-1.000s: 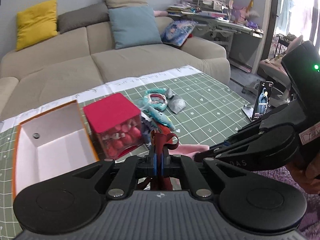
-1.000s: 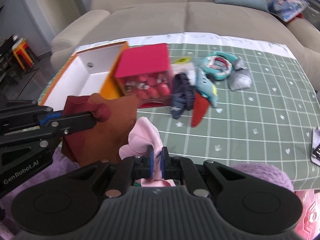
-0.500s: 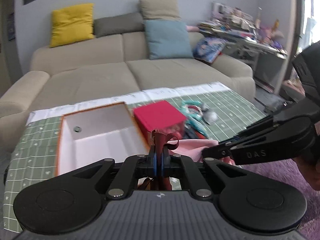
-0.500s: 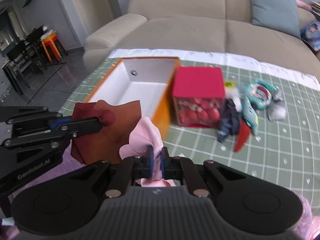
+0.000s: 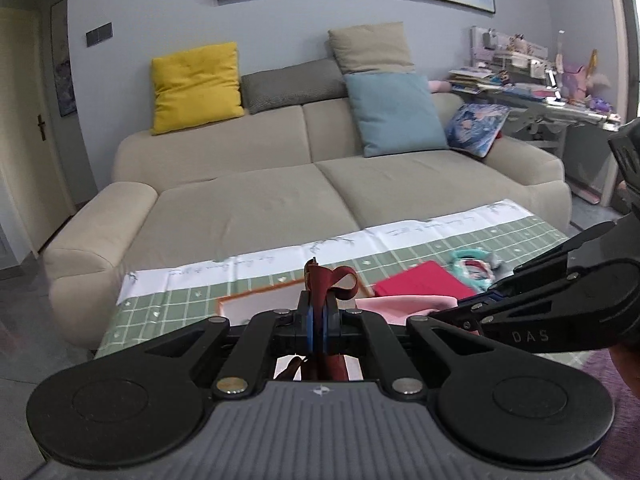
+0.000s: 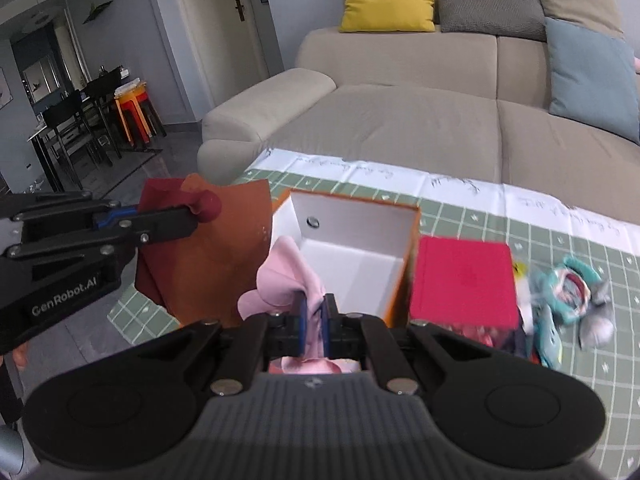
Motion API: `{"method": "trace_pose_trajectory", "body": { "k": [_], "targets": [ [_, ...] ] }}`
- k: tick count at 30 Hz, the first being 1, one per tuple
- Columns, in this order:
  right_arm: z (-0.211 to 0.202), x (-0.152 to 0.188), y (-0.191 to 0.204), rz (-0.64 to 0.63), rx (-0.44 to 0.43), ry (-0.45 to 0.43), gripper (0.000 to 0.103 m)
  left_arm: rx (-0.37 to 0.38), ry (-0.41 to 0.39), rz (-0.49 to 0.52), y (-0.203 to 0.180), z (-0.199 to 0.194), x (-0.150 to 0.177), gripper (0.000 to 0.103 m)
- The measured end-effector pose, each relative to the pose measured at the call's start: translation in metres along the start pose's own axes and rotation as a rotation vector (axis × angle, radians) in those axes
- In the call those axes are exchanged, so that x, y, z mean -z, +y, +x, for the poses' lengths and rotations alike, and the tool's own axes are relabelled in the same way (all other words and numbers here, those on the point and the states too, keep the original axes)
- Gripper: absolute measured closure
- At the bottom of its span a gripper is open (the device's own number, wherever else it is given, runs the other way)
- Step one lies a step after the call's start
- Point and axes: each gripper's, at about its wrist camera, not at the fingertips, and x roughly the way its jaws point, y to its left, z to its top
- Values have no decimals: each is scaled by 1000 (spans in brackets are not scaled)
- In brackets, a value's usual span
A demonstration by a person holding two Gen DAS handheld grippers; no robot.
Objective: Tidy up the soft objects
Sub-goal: 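Carry the pink cloth and brown felt into the orange box and release both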
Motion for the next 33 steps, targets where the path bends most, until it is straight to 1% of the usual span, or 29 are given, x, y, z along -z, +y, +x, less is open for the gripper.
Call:
{"method": "trace_pose_trajectory", "body": {
  "k": [3, 7, 12, 16, 20, 23, 26, 29, 31, 32, 33],
  "targets": [
    [20, -13, 1, -7, 6, -8, 98, -7, 33, 3, 10, 25, -2, 99],
    [52, -24, 1, -26, 26, -14, 98, -16, 102, -2, 20, 61, 5, 99],
    [107, -22, 2, -63, 33, 51, 99, -32, 206, -10, 32, 101, 24, 99],
    [145, -14, 6, -110, 49, 106, 99, -32, 273, -21, 41, 122, 40, 99],
    [176, -4, 6, -159, 72, 174, 98, -31, 332, 1, 40, 138, 54, 99],
    [191, 4, 4, -185, 87, 221, 98, -37, 360, 20, 41, 146, 61, 99],
    [196, 12, 4, -197, 81, 231, 98, -35, 378, 16, 43, 149, 65, 99],
    [201, 13, 1, -203, 90, 240, 97, -42, 377, 13, 45, 150, 65, 98],
    [202, 15, 2, -202, 90, 243, 93, -41, 368, 19, 44, 149, 63, 95],
    [202, 14, 2, -201, 92, 241, 90, -41, 358, 24, 44, 147, 63, 89],
    [199, 14, 3, -201, 93, 240, 85, -38, 351, 28, 43, 145, 62, 81]
  ]
}}
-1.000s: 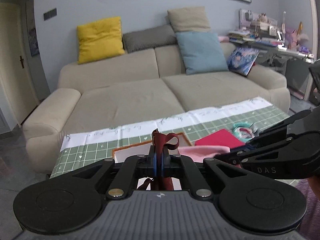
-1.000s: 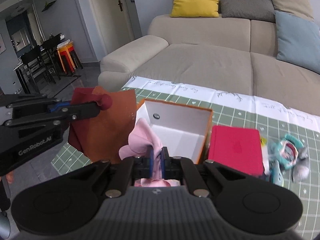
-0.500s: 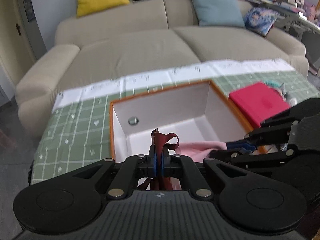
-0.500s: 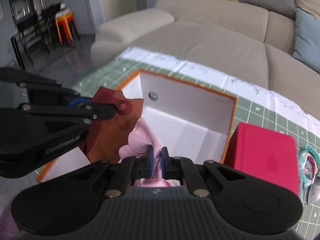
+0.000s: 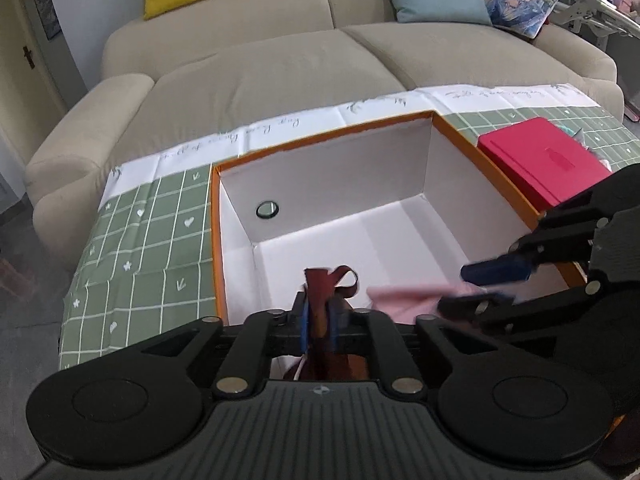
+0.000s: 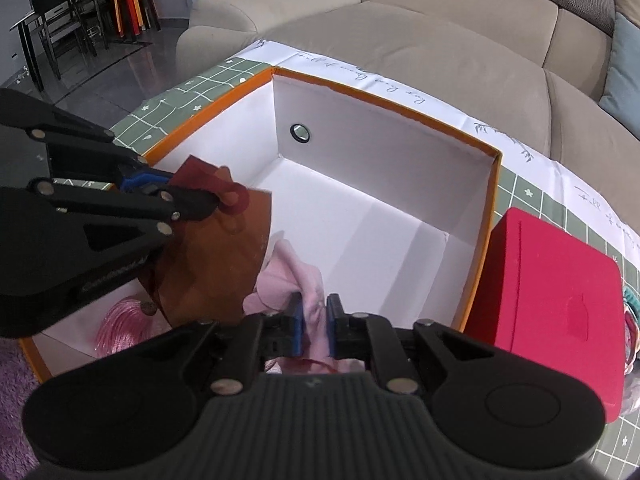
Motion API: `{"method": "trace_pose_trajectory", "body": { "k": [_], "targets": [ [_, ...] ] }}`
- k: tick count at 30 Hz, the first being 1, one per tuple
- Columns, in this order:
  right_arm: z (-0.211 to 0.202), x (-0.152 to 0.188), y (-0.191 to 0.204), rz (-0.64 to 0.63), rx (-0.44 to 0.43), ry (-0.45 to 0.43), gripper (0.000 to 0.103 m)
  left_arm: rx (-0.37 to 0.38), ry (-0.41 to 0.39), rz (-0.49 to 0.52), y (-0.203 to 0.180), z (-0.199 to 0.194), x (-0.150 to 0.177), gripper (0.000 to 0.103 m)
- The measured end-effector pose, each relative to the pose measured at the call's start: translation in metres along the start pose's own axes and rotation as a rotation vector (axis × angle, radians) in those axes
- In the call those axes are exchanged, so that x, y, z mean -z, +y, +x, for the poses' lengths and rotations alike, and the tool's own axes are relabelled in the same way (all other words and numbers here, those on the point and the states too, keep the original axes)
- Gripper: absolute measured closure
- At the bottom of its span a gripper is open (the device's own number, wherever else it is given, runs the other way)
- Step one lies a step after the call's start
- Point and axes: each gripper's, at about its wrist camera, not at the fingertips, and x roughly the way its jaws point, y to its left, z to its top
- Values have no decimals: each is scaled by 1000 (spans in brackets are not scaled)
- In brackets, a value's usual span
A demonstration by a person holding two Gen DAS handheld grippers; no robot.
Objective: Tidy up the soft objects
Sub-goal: 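Carry the pink cloth and brown felt into the orange box and release both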
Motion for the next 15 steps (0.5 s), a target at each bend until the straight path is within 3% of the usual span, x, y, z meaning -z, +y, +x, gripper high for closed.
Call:
{"method": "trace_pose_trajectory", "body": {
  "k": [2, 11, 15],
  "targets": [
    [-4, 0, 0, 2, 4, -7, 64, -3, -6, -2, 1, -2, 0, 70],
    [-34, -1, 0, 14, 19, -60, 59, -9, -79, -39, -2, -38, -4, 68],
    [-59, 1, -3, 33, 21, -108, 51, 15, -144, -106, -2, -63, -5, 47]
  ]
}}
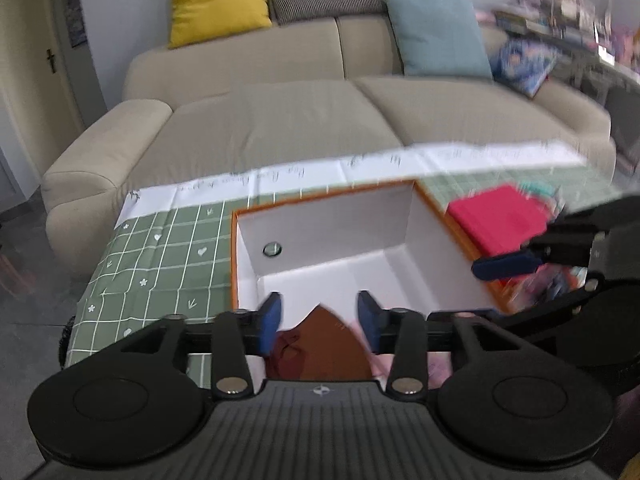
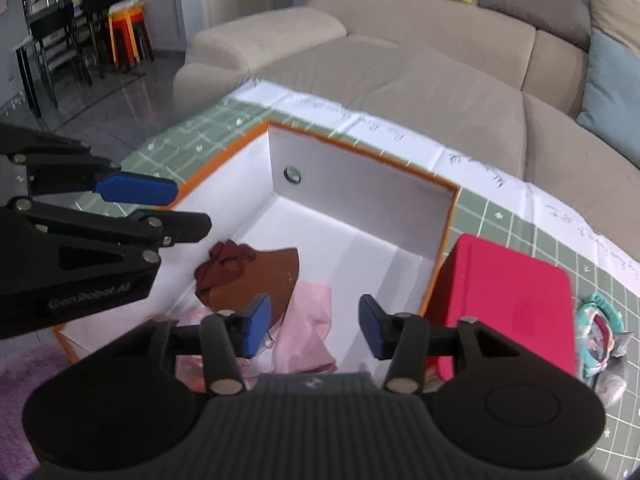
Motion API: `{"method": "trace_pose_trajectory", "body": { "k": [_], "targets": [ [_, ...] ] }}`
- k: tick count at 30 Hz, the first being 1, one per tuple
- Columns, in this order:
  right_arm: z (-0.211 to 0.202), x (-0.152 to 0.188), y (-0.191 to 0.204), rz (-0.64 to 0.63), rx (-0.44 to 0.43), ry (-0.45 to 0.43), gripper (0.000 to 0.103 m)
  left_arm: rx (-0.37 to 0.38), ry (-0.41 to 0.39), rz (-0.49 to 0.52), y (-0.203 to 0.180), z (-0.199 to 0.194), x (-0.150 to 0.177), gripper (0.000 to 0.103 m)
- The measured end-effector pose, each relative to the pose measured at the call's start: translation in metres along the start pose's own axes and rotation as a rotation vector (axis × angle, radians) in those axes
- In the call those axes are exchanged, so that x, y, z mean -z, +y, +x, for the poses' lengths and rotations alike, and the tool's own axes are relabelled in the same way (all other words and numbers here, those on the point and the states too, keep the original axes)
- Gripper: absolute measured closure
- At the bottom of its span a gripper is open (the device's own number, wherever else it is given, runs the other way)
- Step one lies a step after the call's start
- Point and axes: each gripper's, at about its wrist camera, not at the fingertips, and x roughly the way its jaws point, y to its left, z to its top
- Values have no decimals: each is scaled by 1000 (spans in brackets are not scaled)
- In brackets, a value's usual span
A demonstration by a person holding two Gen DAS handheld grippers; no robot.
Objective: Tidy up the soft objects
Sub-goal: 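Carry the pink cloth and brown felt into the orange box and release both, then move the right tool toward the teal plush and red felt strip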
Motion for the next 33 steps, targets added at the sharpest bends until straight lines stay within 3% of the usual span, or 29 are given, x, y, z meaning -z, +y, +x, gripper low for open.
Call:
{"method": "trace_pose_trajectory", "body": {
  "k": [5, 14, 24, 33],
  "targets": [
    [-39, 9, -4, 33, -20, -68, 49, 29, -94, -22, -9, -32, 1, 46],
    [-100, 49, -17, 103, -36, -147, 43, 108, -161, -5, -45, -69, 23, 42],
    [-146, 109, -39, 145, 13, -153, 41, 180, -150, 26, -94, -80, 47, 41],
    [-161, 160, -75, 234, 88, -98, 41, 216, -43, 7, -122, -69, 63, 41]
  ]
}}
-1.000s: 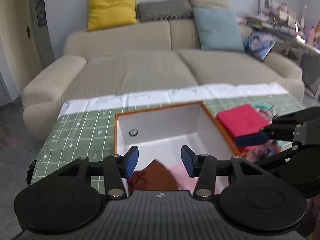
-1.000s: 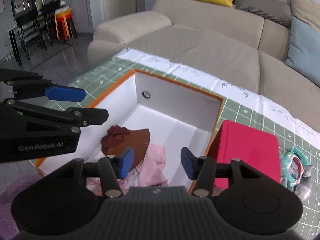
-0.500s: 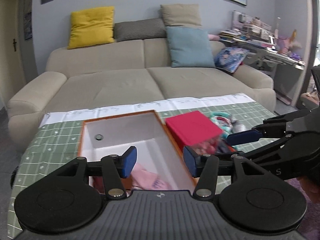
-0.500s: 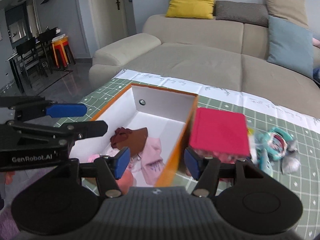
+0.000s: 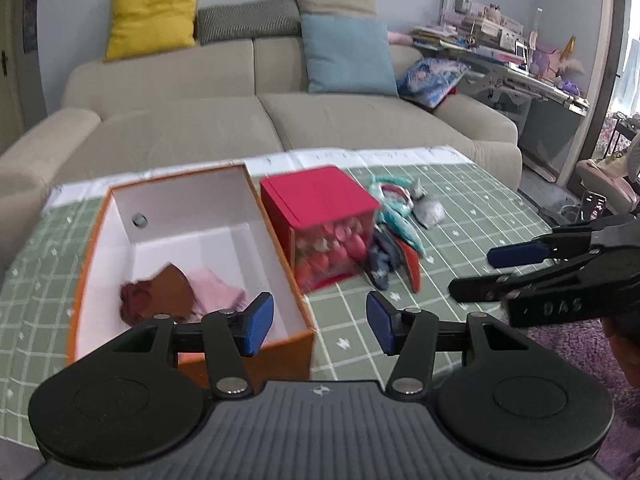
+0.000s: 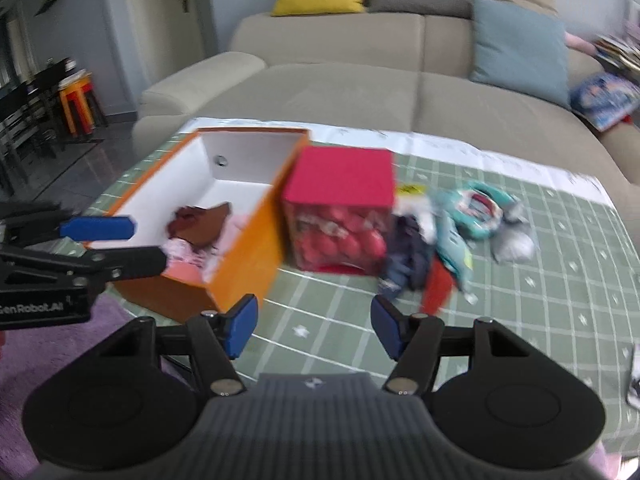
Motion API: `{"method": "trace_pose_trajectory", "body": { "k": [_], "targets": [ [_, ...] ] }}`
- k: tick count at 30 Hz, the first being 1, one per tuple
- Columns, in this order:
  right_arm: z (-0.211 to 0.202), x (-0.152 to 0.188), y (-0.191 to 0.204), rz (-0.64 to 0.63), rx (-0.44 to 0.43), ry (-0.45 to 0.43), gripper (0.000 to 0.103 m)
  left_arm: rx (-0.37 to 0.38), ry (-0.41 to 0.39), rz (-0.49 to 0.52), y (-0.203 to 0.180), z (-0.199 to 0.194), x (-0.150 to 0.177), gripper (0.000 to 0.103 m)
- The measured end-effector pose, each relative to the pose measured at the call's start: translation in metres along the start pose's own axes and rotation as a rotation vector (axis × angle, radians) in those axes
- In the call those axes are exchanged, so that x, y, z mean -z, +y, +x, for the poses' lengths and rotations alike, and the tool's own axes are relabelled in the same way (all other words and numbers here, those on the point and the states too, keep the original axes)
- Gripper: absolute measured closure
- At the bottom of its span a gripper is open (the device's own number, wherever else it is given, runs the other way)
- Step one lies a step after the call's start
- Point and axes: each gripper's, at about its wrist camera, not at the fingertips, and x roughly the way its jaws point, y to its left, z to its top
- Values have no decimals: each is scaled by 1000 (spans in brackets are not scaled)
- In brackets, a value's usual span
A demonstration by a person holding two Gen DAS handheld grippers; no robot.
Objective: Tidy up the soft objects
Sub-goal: 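Move the right tool toward the teal plush and red felt strip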
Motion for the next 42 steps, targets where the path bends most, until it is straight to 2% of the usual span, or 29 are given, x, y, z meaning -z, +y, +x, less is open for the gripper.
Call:
{"method": "trace_pose_trajectory", "body": {
  "k": [7, 13, 20, 24, 29, 35, 42],
  "targets": [
    [-7, 13, -44, 98, 108, 0, 41, 25, 29, 22, -26, 14, -5, 41],
    [-11, 16, -80, 171, 150, -4, 41, 59, 51, 117, -52, 32, -15, 41],
    [2, 16, -115, 207, 136, 31, 41, 126, 115, 264, -83, 70, -38, 41],
    [19, 13, -130, 232, 128, 56, 41, 136, 148, 334, -101, 98, -54, 41],
    [47, 2, -146, 277, 102, 87, 42, 108, 217, 388, -111, 138, -72, 42],
    [91, -10, -152, 269, 73, 125, 42, 114, 333, 434, -107, 181, -70, 42],
    [142, -16, -158, 263, 37, 189, 42, 125, 395, 367, -98, 206, -58, 43]
  ]
}}
